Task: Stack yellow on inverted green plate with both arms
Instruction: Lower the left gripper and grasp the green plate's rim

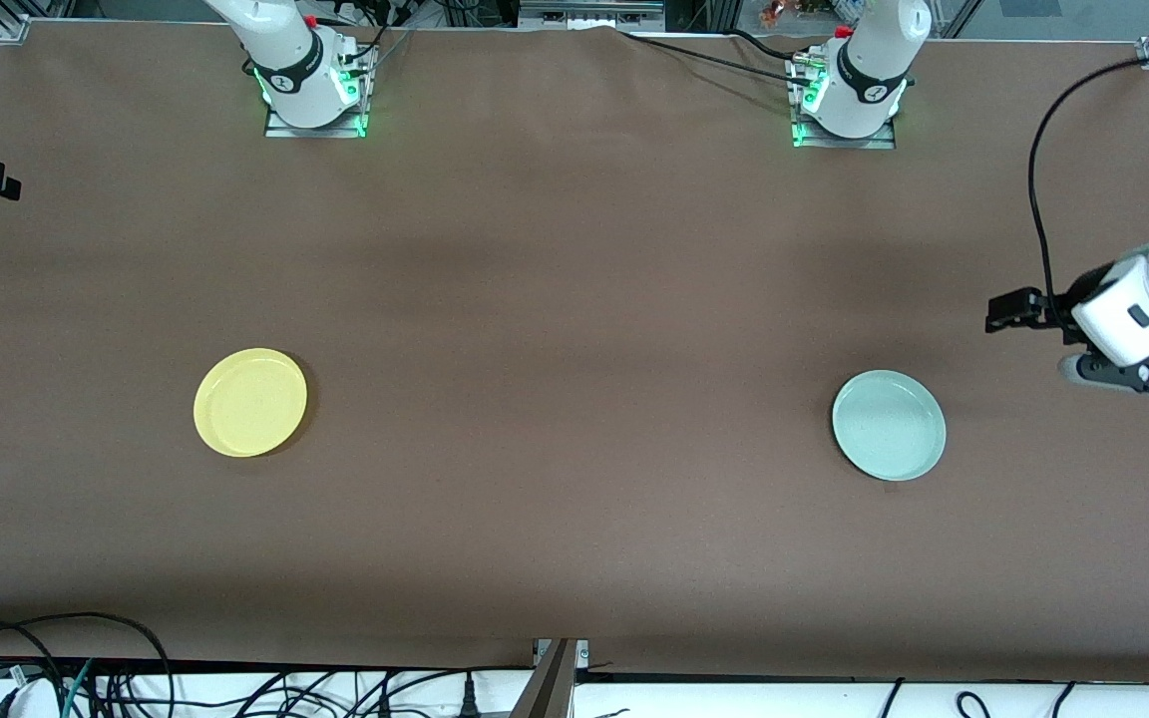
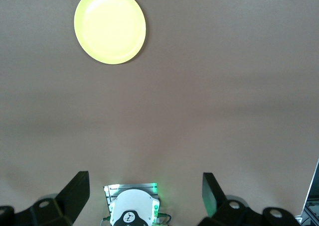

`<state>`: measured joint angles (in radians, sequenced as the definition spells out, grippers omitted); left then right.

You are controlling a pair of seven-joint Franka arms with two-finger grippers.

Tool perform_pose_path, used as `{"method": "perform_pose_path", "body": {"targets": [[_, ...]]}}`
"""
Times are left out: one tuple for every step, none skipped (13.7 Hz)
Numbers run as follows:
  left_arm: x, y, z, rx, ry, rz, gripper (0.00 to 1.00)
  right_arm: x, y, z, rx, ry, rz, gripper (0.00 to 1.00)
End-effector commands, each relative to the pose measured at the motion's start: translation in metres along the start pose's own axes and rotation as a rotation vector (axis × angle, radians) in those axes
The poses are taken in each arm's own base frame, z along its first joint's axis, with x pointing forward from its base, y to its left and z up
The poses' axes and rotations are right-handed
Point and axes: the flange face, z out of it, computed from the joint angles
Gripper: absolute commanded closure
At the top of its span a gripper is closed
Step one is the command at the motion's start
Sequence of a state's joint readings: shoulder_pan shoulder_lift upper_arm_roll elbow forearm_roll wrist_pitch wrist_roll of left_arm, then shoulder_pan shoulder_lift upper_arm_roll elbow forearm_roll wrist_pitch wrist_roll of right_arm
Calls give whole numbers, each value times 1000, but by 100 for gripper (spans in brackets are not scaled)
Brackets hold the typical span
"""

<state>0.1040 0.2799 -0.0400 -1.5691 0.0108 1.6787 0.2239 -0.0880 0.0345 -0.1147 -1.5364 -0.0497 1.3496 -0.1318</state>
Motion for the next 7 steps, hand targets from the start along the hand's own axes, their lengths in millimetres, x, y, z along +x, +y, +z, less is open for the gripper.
{"method": "perform_pose_path", "body": {"targets": [[27,-33,52,-36,-43,61,0,1,2,-2,19,7,2,0],[33,-39,70,-33,-62,67,0,1,2,-2,19,7,0,0],[45,-40,87,-22,-40,74,0,0,1,-3,22,9,0,0],[58,-42,105,8,-4,122,0,0,1,-3,22,9,0,0],[73,-46,127,49,38,182,0,1,1,-2,22,8,0,0],[86,-49,146,68,88,198,0,0,2,-3,22,9,1,0],[90,-50,161,68,87,206,0,0,2,-3,22,9,1,0]]}}
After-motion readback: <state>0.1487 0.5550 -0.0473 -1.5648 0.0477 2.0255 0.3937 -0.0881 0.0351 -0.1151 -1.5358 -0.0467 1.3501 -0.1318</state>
